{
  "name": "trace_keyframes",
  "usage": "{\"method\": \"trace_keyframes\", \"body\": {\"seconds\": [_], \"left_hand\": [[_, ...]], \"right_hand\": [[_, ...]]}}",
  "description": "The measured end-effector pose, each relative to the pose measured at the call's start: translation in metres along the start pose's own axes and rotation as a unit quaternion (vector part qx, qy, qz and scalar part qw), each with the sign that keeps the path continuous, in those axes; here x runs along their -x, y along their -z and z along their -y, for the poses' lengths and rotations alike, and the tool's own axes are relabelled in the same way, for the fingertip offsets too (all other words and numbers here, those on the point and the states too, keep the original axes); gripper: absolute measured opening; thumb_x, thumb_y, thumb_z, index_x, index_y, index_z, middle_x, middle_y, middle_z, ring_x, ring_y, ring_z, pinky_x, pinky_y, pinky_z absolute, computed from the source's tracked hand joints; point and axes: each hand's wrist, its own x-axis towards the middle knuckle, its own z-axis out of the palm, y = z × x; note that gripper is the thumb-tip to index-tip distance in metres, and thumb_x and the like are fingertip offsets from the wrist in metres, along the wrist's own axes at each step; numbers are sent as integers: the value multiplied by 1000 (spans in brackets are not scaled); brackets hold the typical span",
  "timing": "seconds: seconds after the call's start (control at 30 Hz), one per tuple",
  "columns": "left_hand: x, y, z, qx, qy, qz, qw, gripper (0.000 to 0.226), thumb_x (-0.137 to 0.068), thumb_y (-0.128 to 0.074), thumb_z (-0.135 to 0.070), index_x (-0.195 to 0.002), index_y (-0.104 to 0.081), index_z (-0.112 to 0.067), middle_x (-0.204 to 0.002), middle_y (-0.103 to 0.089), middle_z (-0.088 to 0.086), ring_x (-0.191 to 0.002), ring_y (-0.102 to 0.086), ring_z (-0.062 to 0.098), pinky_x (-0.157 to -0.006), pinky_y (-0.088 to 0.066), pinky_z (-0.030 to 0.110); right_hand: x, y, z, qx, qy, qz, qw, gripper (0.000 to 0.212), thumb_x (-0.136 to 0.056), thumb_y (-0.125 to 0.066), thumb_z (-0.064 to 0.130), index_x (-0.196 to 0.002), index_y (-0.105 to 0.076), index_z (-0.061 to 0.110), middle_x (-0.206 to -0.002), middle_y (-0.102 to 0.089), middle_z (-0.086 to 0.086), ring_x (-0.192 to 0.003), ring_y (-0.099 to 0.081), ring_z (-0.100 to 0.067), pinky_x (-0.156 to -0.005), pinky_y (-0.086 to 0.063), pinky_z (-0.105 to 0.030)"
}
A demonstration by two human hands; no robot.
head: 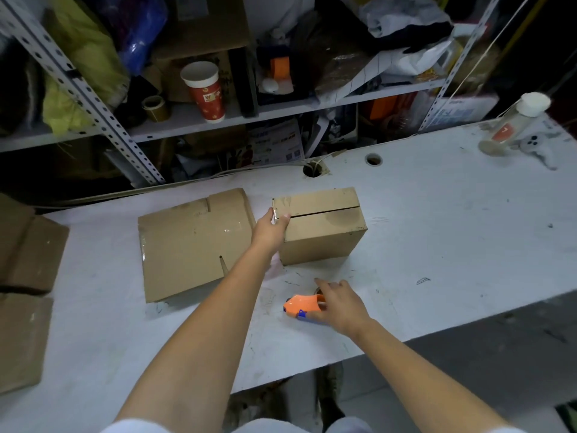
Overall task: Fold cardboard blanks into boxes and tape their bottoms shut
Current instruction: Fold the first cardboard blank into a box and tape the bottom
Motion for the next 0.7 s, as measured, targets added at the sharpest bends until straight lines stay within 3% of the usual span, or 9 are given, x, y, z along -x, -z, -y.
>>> {"method": "trace_keyframes", "body": {"seconds": [0.1, 0.23, 0.43, 0.6, 0.7], "left_hand": [[-1, 0, 1, 6, 2, 2, 1000, 105, -54, -52, -80, -148, -41, -35, -146, -54, 1, -129, -55, 27, -106, -47, 49], [0, 0, -1, 1, -2, 4, 1000, 99, -59, -53, -78, -147, -42, -36, -144, -55, 0, -128, -55, 28, -106, -47, 52], [-5, 2, 4, 5, 3, 9, 1000, 101, -55, -54, -80, -147, -42, -38, -144, -56, -1, -128, -56, 27, -105, -48, 50], [-8, 2, 6, 9, 3, 13, 1000, 98, -56, -55, -80, -145, -43, -39, -142, -57, -2, -126, -58, 27, -104, -49, 50], [-18, 2, 13, 1, 0, 13, 1000, 96, -57, -54, -80, -144, -45, -40, -140, -59, -2, -125, -59, 28, -103, -49, 51]], "right_hand": [[-1, -5, -2, 7, 8, -33, 999, 93, -72, -69, 73, -146, -37, 28, -132, -49, 1, -120, -44, -19, -90, -49, -31], [1, -9, -13, -13, 29, -45, 998, 73, -71, -74, 69, -128, -48, 31, -126, -59, 6, -110, -55, -16, -85, -53, -28], [-2, -17, -10, 37, 75, 37, 996, 90, -82, -76, 47, -153, -23, 30, -144, -50, -4, -123, -56, -25, -97, -50, -38], [-6, -28, -4, 56, 67, 60, 994, 71, -100, -56, 31, -157, -13, 32, -151, -44, -9, -126, -54, -31, -102, -47, -40], [-2, -20, -10, 11, 55, 45, 997, 73, -101, -53, 29, -158, -8, 32, -148, -48, -8, -123, -56, -30, -100, -50, -40]]}}
